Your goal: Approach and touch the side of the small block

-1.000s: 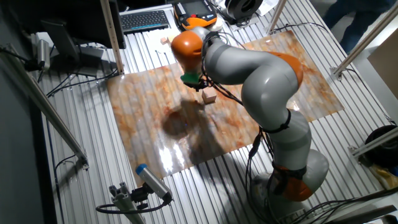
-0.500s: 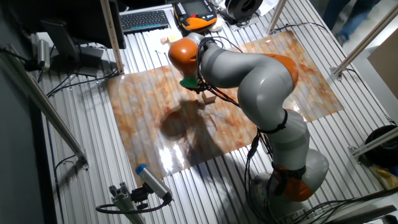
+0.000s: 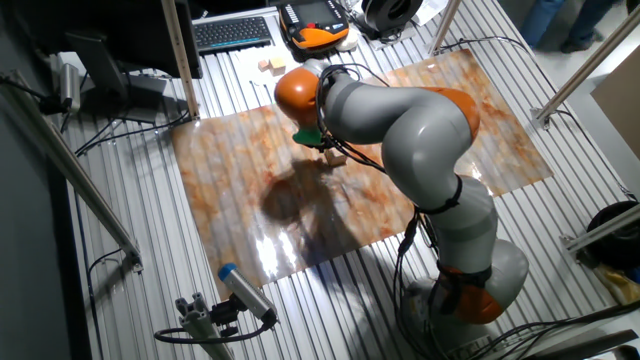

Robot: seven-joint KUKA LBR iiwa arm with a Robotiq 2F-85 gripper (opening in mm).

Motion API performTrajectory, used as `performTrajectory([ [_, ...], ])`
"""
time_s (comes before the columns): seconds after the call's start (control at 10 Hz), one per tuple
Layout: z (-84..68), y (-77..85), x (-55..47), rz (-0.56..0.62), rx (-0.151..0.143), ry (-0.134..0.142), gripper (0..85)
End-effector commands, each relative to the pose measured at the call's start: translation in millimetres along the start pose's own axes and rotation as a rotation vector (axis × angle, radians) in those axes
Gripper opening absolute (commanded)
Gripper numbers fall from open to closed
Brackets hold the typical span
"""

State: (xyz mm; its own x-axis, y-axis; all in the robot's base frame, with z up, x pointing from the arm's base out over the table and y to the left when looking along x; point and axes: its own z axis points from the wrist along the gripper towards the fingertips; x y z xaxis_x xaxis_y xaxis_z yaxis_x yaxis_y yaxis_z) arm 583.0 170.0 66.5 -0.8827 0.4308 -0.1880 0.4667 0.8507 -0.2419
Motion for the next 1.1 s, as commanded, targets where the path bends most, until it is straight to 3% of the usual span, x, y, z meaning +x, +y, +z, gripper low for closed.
performTrajectory([
  [0.0,1.3,0.3,0.5,-0.005,0.011,-0.005,0.0],
  [1.0,8.8,-3.9,1.4,-0.027,0.039,-0.022,0.0],
])
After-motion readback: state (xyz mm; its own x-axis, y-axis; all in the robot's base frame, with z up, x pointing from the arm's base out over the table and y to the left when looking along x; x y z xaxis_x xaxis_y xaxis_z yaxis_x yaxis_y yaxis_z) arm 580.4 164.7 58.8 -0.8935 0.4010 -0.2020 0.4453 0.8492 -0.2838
